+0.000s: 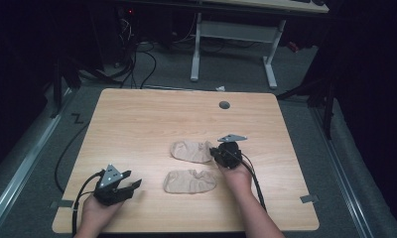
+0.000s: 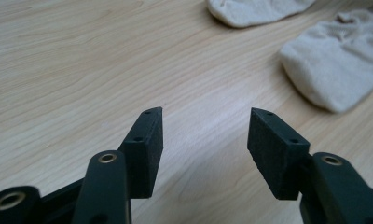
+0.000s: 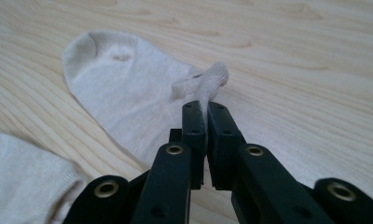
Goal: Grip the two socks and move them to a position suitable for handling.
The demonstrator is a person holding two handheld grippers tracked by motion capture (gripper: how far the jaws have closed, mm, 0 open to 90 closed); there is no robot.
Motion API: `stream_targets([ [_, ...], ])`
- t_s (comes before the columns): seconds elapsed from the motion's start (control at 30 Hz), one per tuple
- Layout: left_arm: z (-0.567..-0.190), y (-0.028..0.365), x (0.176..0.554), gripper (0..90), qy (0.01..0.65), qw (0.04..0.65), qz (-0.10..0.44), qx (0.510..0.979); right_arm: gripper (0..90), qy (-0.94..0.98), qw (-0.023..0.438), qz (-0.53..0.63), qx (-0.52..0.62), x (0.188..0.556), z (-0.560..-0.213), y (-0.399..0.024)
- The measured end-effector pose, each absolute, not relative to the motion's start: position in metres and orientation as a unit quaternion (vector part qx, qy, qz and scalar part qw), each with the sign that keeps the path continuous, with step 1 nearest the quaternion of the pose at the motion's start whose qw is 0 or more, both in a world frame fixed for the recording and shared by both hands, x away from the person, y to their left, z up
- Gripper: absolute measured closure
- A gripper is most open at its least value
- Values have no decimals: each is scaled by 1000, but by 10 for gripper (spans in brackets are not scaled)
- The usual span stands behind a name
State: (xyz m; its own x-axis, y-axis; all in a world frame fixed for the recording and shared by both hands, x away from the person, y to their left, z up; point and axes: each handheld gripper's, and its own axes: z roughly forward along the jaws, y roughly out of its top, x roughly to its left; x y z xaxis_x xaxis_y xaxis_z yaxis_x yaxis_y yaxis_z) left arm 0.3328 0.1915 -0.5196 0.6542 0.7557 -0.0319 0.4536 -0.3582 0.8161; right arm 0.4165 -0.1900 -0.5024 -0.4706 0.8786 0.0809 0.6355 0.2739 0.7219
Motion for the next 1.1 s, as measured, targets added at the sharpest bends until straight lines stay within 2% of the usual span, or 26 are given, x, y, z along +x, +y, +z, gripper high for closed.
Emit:
stream_targets([
  [0.2,-509,159,362,469,360,405,192,818,866,788,171,347,479,420,-510,-190],
  [0.43,-518,133,411,492,380,400,160,818,865,788,166,351,478,422,-513,-192],
  [0.73,-516,98,444,500,398,419,128,806,866,786,162,359,477,424,-514,-195],
  [0.83,-518,87,455,548,412,412,98,807,865,786,163,361,474,424,-514,-194],
  [1.1,-526,77,457,782,414,380,116,819,839,790,158,357,473,426,-517,-195],
])
